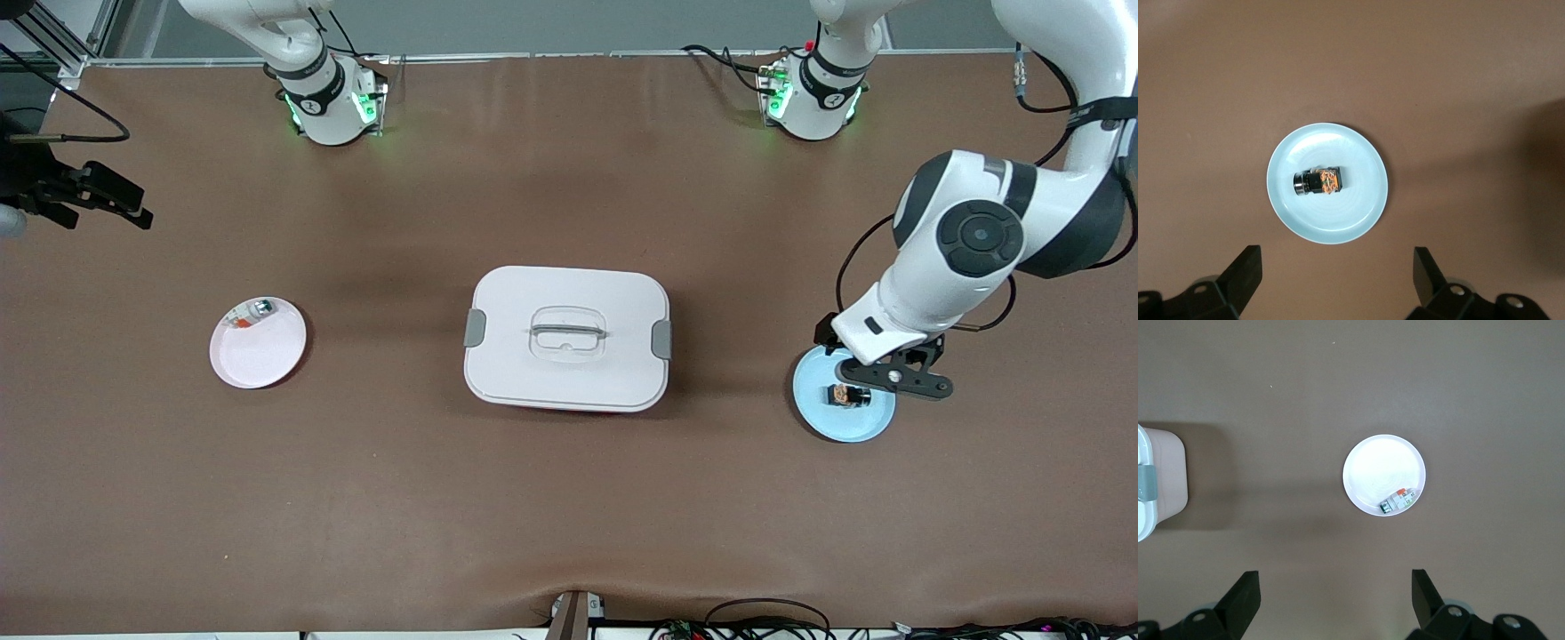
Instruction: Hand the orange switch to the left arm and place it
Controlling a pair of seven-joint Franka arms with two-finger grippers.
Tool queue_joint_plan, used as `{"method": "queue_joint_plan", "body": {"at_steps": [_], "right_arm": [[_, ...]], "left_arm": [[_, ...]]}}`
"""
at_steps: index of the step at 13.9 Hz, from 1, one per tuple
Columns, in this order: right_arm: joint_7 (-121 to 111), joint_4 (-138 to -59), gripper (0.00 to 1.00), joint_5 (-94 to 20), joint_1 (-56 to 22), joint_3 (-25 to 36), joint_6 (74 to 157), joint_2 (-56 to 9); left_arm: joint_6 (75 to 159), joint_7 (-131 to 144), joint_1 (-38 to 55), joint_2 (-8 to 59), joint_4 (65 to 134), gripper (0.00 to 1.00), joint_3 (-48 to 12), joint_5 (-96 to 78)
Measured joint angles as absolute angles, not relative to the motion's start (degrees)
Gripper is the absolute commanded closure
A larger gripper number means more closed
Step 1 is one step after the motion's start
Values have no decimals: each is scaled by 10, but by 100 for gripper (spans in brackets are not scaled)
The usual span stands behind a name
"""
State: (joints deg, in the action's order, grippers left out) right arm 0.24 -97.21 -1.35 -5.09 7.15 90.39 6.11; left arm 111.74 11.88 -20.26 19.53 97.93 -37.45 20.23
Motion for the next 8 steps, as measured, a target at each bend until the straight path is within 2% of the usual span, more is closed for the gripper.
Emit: {"method": "queue_joint_plan", "body": {"at_steps": [6,8], "right_arm": [[2,-972,0,-13,-51,72,904,61],[2,-971,0,-13,-51,72,904,61]], "left_arm": [[951,152,-208,184,842,0,-374,172],[914,152,-218,180,820,0,-373,172]]}}
